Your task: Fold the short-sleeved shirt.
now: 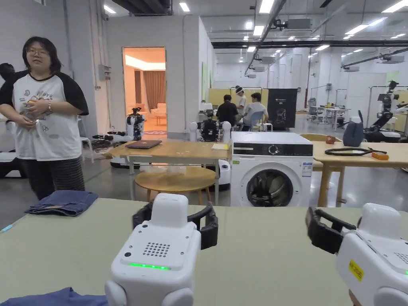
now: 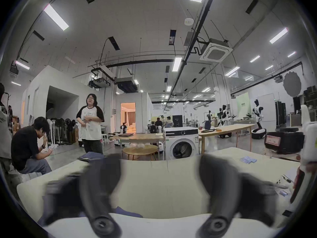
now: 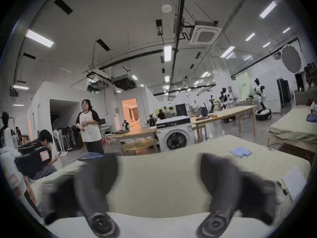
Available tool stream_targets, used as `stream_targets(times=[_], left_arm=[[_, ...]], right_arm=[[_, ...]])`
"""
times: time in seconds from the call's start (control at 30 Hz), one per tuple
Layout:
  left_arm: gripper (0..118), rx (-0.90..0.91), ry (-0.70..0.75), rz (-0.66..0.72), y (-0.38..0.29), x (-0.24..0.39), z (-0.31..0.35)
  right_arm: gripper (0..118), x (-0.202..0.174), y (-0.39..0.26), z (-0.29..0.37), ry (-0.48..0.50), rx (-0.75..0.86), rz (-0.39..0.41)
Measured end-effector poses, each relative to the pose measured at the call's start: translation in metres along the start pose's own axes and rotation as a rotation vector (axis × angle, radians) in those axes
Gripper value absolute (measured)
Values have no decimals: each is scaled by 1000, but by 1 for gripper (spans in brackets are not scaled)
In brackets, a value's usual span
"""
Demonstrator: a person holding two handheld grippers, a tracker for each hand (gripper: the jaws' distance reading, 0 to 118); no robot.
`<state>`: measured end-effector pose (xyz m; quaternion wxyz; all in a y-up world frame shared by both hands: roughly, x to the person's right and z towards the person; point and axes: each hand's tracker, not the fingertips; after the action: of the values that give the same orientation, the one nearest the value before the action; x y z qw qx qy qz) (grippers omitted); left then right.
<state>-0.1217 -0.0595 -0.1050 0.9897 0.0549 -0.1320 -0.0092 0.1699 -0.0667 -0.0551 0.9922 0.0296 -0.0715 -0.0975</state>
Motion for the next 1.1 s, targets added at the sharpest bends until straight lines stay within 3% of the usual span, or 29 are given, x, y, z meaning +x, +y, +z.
stream_targets(times=[0.03, 0.1, 0.2, 0.23, 0.43, 0.63, 0.67, 0.7, 0.73, 0.77, 0.83, 0.93, 1.1], left_arm=[[7, -3, 6, 1, 0, -4, 2], [0, -34, 71, -7, 0, -21, 6], [0, -57, 159, 28, 0, -69, 26], [0, -57, 217, 31, 0, -86, 34], [0, -104, 604, -64, -2, -184, 104], [2, -258, 557, 7, -21, -212, 106], [19, -281, 536, 21, -29, -207, 98], [56, -301, 518, 32, -39, -203, 88], [106, -352, 497, 60, -50, -199, 73], [118, -430, 467, 97, -63, -194, 56], [118, -520, 333, 139, -96, -181, 23], [118, -786, 251, 249, -161, -154, -15], [118, -1262, 93, 149, -280, -124, -50]], right_arm=[[0, -8, 1, -2, -15, -12, 11], [0, -32, 7, -5, -49, 20, 60], [0, -68, 20, -11, 151, -14, 32], [0, -85, -16, -23, 184, -13, 43], [0, -184, -51, -36, 443, -42, 67], [0, -229, -78, -41, 547, -117, 42], [0, -229, -81, -42, 550, -125, 49], [0, -227, -85, -43, 551, -132, 55], [0, -223, -88, -45, 549, -148, 60], [0, -219, -90, -47, 548, -163, 59], [0, -204, -92, -51, 528, -177, 57], [0, -182, -92, -56, 461, -175, 82], [0, -148, -94, -63, 382, -207, 86]])
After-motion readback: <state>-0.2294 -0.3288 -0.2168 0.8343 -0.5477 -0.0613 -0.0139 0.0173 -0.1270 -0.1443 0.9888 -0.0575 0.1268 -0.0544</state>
